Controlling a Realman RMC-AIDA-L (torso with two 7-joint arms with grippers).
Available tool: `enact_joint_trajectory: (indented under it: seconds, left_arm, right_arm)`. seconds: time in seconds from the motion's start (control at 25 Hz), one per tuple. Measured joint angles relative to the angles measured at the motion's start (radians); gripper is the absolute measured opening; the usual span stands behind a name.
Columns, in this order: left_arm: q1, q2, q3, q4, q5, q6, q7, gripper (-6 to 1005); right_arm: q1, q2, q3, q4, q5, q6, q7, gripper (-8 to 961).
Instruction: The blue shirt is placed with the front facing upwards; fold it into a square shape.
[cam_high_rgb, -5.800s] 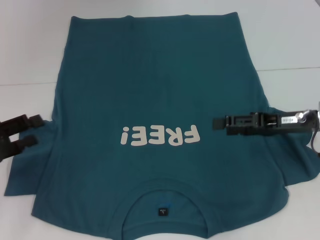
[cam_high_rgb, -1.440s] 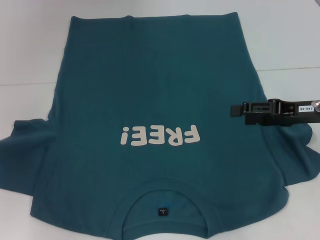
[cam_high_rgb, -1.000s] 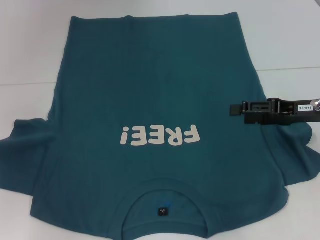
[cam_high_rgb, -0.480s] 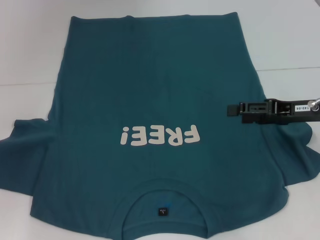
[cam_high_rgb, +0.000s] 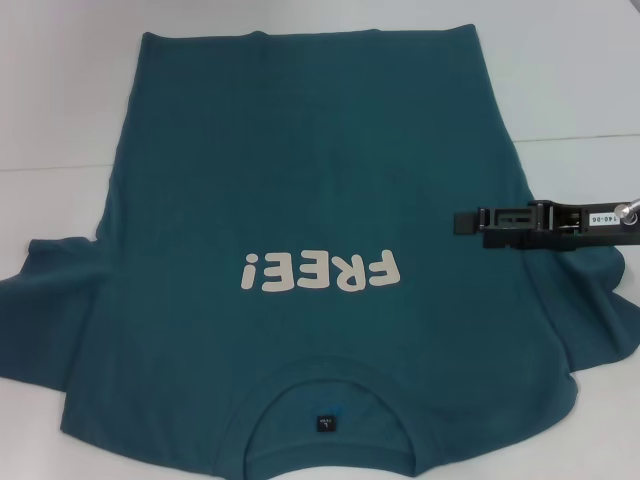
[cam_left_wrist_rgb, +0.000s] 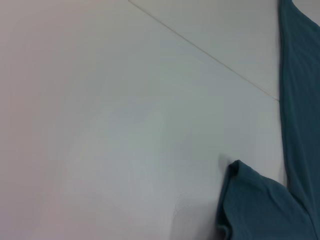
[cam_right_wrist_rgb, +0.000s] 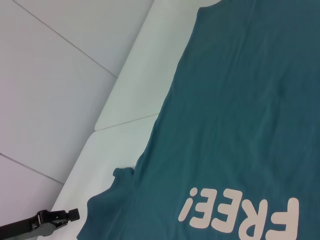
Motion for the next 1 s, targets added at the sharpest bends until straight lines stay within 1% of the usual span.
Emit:
enact_joint_trajectory:
  seconds: [0.16,0.32,0.48,0.72,0.84,1.0]
  left_arm:
    - [-0.004,0.001,0.002,0.001,0.000,0.005,0.006,46]
    - [-0.016,0.014,-0.001,0.002,0.005,0.038,0.004,49]
    - [-0.028,0.021,-0.001,0.009,0.010,0.048,-0.003,51]
    - [-0.039,0.024,0.004,0.004,0.007,0.028,-0.009,199]
    - [-0.048,0.024,0.015,-0.005,0.006,-0.002,0.033,334]
    - [-0.070,0.025,0.019,-0.048,0.002,-0.066,0.138,507]
  right_arm:
    - [-0.002,0.000,-0.001,0.001,0.000,0.000,0.001,918]
    - [-0.007,-0.001,0.001,0.001,-0.001,0.000,0.004,918]
    - [-0.007,-0.003,0.002,0.001,-0.004,0.011,0.008,918]
    - [-0.011,-0.005,-0.001,0.005,-0.007,0.016,0.010,917]
    - [-0.013,-0.007,0.000,0.007,-0.007,0.019,0.010,917]
    - [-0.014,-0.007,0.000,0.007,-0.008,0.023,0.011,917]
